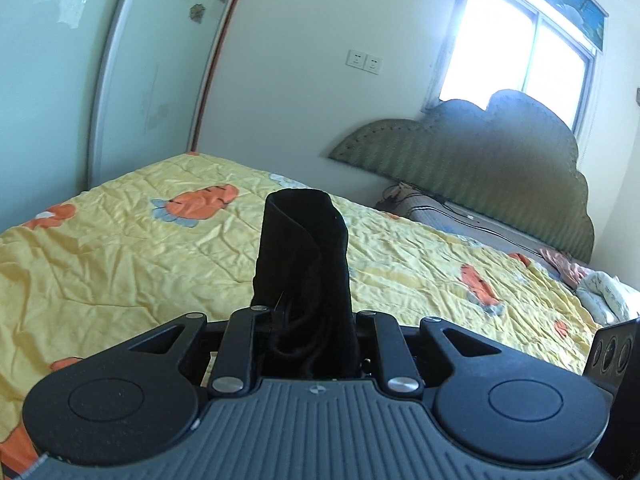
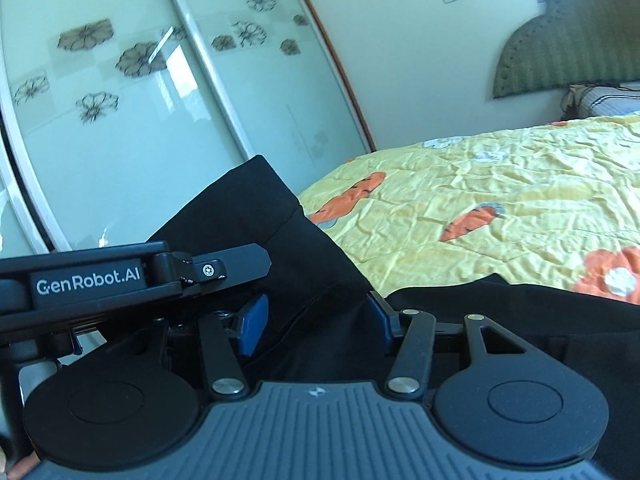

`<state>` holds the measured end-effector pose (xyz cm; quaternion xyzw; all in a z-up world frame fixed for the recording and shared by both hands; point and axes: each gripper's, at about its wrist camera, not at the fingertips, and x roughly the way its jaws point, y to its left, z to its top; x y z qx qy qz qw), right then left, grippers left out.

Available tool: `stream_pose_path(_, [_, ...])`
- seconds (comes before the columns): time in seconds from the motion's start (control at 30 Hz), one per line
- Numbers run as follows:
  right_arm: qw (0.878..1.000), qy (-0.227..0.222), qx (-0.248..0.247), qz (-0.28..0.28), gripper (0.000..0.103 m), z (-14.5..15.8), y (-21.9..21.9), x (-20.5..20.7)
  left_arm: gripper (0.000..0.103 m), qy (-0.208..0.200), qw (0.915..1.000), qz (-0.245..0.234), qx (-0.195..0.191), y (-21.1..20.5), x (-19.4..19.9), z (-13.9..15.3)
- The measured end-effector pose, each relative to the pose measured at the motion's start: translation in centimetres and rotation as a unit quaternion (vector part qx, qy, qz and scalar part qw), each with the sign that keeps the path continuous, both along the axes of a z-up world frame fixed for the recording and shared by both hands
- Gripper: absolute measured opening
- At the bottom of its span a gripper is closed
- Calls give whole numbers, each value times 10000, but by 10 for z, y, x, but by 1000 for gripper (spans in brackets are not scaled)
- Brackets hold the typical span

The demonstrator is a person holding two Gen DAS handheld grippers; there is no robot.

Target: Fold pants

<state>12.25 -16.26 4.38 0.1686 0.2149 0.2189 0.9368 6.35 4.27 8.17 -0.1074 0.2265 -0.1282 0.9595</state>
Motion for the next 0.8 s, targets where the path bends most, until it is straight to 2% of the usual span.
stream_pose_path(0.37, [9978,-243,296,-543,53,-3,-64,-30,19,-181,9980,-523,314,-76,-19,4])
stream_pose_path(0.8, [9861,-154,664,-1515,53,-24,-158,-75,19,-232,9877,-1411,626,-180,-41,-16])
